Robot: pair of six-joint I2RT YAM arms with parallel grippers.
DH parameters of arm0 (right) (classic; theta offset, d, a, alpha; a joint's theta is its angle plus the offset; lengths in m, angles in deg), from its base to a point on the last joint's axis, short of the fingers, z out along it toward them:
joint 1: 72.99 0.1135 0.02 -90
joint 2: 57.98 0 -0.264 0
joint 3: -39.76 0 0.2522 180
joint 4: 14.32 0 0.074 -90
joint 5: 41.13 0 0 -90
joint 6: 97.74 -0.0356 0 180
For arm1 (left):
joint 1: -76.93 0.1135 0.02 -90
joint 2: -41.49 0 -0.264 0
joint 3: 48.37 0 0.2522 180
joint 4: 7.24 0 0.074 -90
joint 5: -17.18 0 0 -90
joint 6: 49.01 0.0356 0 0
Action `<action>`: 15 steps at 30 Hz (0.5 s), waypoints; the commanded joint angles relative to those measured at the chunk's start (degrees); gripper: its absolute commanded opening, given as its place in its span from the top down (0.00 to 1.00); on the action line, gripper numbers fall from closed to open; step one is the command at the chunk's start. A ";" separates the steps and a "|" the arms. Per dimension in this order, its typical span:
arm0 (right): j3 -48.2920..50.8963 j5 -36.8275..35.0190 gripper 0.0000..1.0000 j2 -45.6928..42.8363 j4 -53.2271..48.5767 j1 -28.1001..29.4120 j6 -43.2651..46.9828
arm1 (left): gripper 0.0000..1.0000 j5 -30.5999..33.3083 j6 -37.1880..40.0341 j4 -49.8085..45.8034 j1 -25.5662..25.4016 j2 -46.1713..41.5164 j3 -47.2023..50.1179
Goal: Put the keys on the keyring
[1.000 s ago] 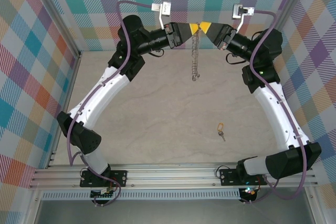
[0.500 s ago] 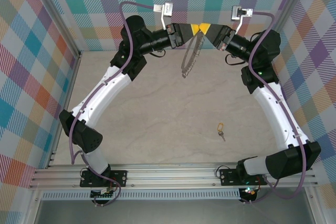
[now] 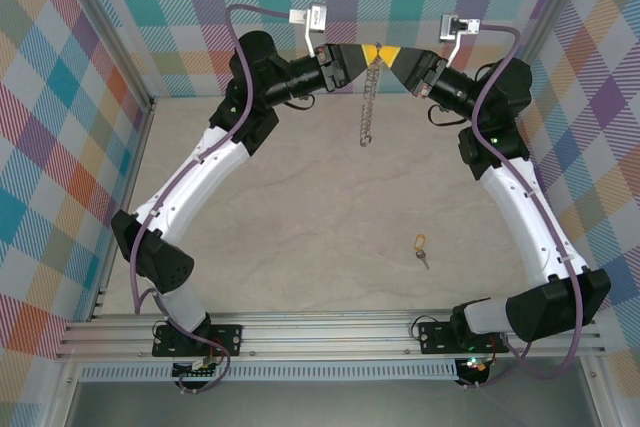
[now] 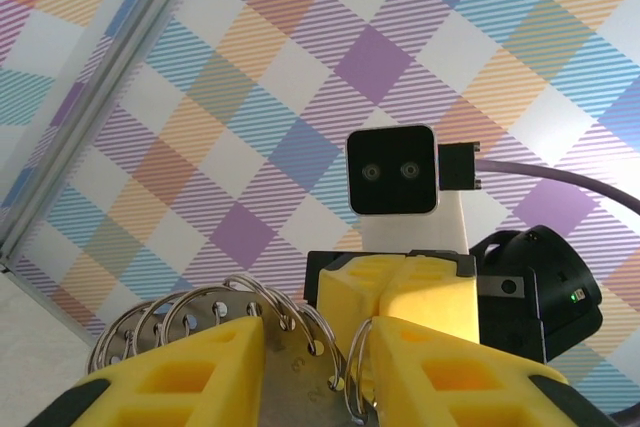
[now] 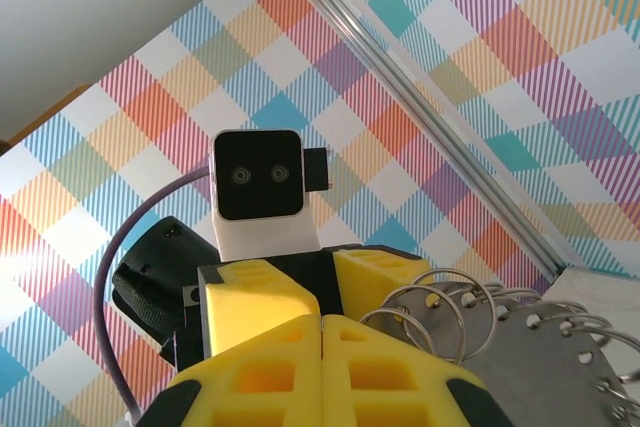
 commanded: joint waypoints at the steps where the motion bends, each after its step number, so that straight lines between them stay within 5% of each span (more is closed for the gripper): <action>1: 0.20 -0.43 1.00 -2.32 2.82 0.33 0.71 | 0.64 2.70 -0.22 3.86 0.64 -3.38 1.96; 15: 0.40 0.18 1.00 -2.00 4.44 0.33 -0.77 | 0.61 1.34 -3.55 8.29 0.65 -3.83 4.37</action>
